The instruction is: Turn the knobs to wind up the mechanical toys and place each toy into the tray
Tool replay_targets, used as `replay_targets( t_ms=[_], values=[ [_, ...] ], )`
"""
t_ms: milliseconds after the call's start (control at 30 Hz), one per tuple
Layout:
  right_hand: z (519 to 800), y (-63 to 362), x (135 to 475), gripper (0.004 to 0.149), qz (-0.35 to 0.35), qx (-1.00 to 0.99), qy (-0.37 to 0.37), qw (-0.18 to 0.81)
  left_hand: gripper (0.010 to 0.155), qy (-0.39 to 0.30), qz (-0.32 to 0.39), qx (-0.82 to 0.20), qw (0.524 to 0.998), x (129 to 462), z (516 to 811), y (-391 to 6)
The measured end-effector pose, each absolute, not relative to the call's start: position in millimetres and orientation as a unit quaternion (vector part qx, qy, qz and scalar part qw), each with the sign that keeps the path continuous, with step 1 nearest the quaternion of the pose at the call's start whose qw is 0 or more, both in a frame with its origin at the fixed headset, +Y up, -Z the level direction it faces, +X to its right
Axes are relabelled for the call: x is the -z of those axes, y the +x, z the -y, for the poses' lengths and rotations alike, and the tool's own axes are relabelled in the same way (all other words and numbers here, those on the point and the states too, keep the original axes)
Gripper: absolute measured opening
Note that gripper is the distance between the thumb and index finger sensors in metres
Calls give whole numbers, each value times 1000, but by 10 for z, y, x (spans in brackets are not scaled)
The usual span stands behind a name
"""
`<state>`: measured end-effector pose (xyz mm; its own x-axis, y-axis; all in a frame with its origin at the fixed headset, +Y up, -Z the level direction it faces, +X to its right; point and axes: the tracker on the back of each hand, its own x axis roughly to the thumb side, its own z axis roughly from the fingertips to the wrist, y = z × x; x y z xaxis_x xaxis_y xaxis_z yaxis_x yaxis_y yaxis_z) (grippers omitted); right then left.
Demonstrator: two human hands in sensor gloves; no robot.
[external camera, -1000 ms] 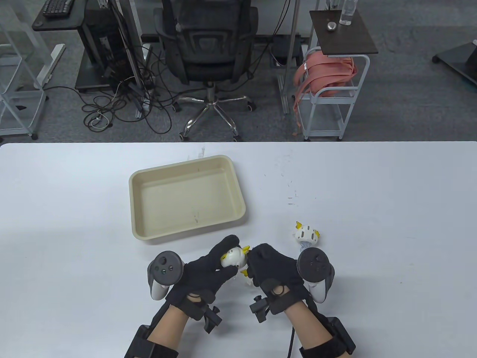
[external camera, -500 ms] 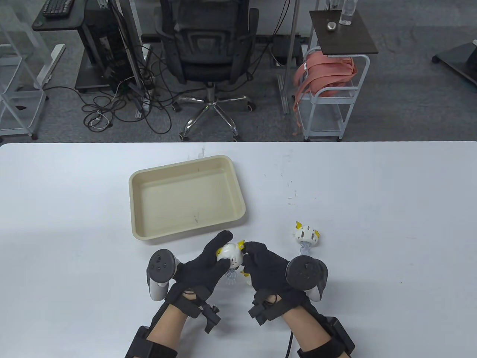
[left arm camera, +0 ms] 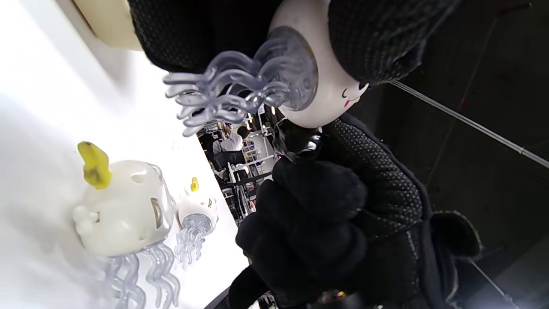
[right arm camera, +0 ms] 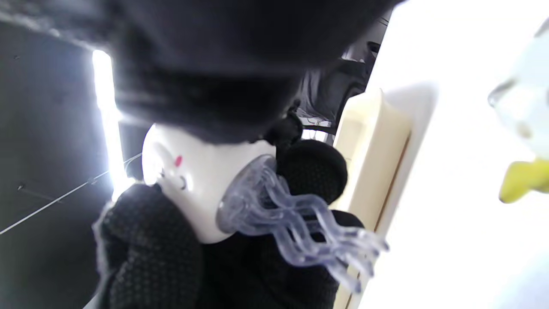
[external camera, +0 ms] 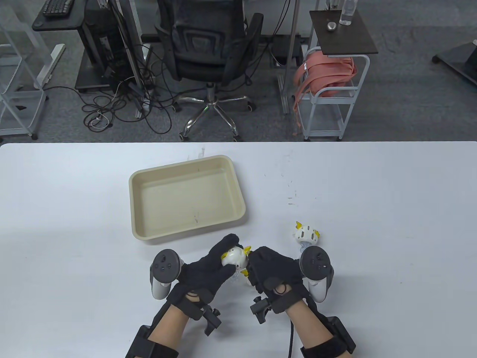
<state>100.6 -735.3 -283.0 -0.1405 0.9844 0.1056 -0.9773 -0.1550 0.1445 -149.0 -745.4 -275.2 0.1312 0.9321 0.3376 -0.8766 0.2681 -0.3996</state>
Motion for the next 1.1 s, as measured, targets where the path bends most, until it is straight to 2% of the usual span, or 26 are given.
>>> replay_targets(
  t_ms=[267,467,767,900,1033,1100],
  values=[
    [7354,1018,2828,44,-23,-756,81,649,68,-46,268,-596,755,2746,7444,-1491],
    [7263,985,2774,44,43,-782,103,613,69,-40,259,-590,763,2752,7442,-1510],
    [7218,830,2731,49,40,-786,185,589,72,-46,228,-637,735,2781,7491,-1592],
    [7163,837,2715,47,85,-811,210,539,71,-54,232,-635,735,2781,7482,-1564],
    [7140,840,2700,46,104,-820,209,523,71,-65,237,-654,716,2788,7504,-1565],
    [7151,858,2712,44,103,-818,198,531,70,-62,241,-645,722,2783,7499,-1556]
  ],
)
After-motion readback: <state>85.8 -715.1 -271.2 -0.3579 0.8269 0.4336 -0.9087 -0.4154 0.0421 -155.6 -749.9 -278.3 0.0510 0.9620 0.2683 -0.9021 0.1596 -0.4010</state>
